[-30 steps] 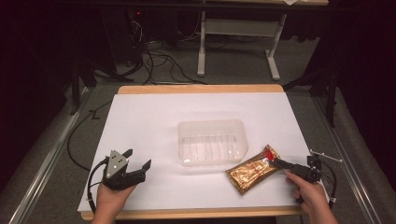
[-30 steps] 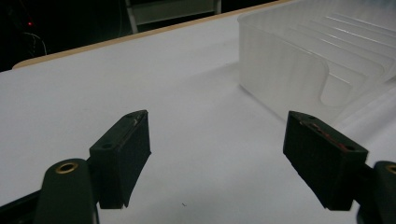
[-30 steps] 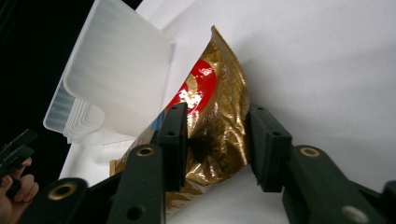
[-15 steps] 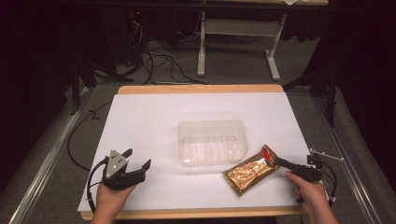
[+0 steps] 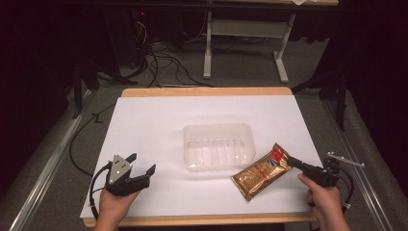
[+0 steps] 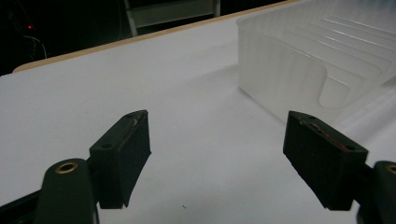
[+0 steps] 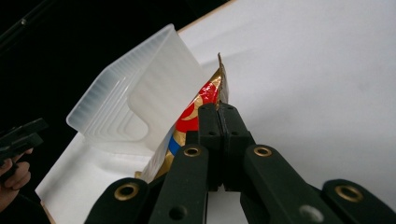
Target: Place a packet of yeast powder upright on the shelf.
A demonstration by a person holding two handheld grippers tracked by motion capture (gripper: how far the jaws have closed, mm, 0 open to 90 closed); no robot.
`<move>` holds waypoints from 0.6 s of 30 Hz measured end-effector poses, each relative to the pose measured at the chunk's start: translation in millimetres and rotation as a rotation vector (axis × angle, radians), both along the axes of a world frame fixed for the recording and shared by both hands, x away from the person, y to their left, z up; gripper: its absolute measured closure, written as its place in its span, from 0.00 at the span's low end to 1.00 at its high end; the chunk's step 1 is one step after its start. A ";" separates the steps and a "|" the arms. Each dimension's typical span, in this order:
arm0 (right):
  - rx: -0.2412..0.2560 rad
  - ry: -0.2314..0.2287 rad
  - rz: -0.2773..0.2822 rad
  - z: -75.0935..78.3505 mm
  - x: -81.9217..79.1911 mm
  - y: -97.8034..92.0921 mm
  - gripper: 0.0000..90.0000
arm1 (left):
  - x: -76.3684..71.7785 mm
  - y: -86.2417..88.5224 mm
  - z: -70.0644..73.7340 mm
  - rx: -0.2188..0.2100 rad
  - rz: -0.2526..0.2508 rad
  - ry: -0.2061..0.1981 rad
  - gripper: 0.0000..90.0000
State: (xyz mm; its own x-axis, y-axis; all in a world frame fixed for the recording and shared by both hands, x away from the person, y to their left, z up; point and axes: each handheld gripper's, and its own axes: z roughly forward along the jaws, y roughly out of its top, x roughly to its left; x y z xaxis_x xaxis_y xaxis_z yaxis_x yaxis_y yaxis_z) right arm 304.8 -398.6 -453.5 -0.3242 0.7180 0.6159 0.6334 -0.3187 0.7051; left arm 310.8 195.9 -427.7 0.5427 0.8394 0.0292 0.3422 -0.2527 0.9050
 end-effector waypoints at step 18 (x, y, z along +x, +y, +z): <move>-0.089 -0.169 -0.038 39.0 -15.7 12.4 1.00 | -0.6 -0.1 0.1 -0.002 -0.013 -0.007 0.25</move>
